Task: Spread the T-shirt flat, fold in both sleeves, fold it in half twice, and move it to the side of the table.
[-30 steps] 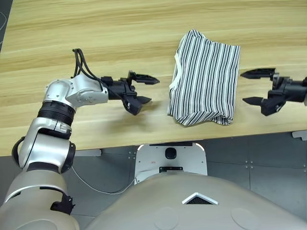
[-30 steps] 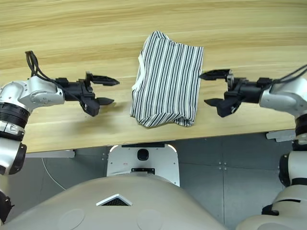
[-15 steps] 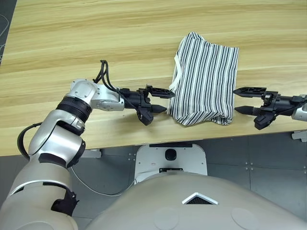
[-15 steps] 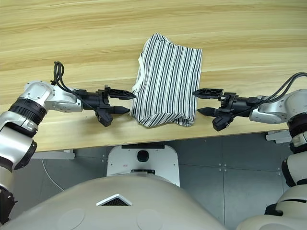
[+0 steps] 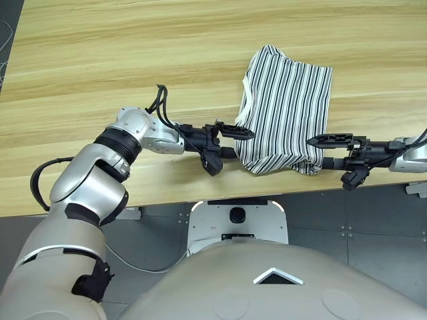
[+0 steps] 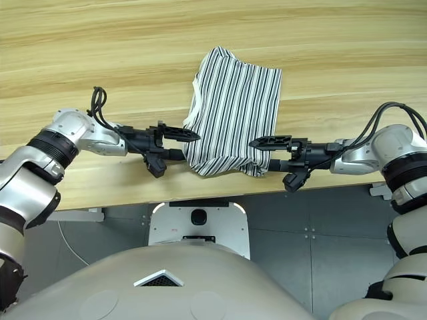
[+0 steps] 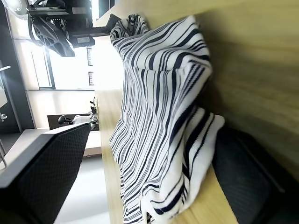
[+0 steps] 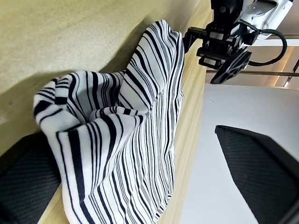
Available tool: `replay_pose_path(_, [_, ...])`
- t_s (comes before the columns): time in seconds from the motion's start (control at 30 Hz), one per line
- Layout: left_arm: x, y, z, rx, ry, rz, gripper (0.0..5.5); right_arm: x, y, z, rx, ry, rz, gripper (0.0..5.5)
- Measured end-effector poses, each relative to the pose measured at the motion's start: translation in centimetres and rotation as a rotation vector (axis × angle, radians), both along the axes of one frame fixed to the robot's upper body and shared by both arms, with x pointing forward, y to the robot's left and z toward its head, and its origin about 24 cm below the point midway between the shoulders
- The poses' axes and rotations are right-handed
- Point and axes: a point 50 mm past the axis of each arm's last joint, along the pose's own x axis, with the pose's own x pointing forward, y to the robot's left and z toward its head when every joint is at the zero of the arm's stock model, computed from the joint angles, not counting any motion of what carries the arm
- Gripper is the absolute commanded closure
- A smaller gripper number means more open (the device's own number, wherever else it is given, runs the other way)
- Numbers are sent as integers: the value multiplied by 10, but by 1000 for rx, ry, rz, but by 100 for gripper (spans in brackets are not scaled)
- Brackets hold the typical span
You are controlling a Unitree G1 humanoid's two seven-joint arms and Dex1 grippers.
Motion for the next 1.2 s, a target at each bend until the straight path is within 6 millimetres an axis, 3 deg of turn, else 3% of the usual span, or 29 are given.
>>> replay_pose_path(0.33, [3, -2, -9, 41, 13, 16, 312, -6, 9, -14, 29, 102, -27, 271])
replay_pose_path(0.53, [2, 1, -11, 61, 30, 13, 406, -4, 12, -19, 37, 189, -88, 374])
replay_pose_path(0.77, [6, 1, -3, 57, 41, 5, 500, 1, 31, -11, 154, 347, -129, 507])
replay_pose_path(0.87, [7, -1, 1, 46, 61, 5, 540, 2, 40, -4, 221, 396, -123, 529])
replay_pose_path(1.03, [7, -4, 8, 39, 116, -7, 540, 4, 58, 25, 296, 507, -162, 529])
replay_pose_path(1.2, [5, 6, 9, 125, 250, 9, 540, 4, 58, 55, 294, 809, -221, 529])
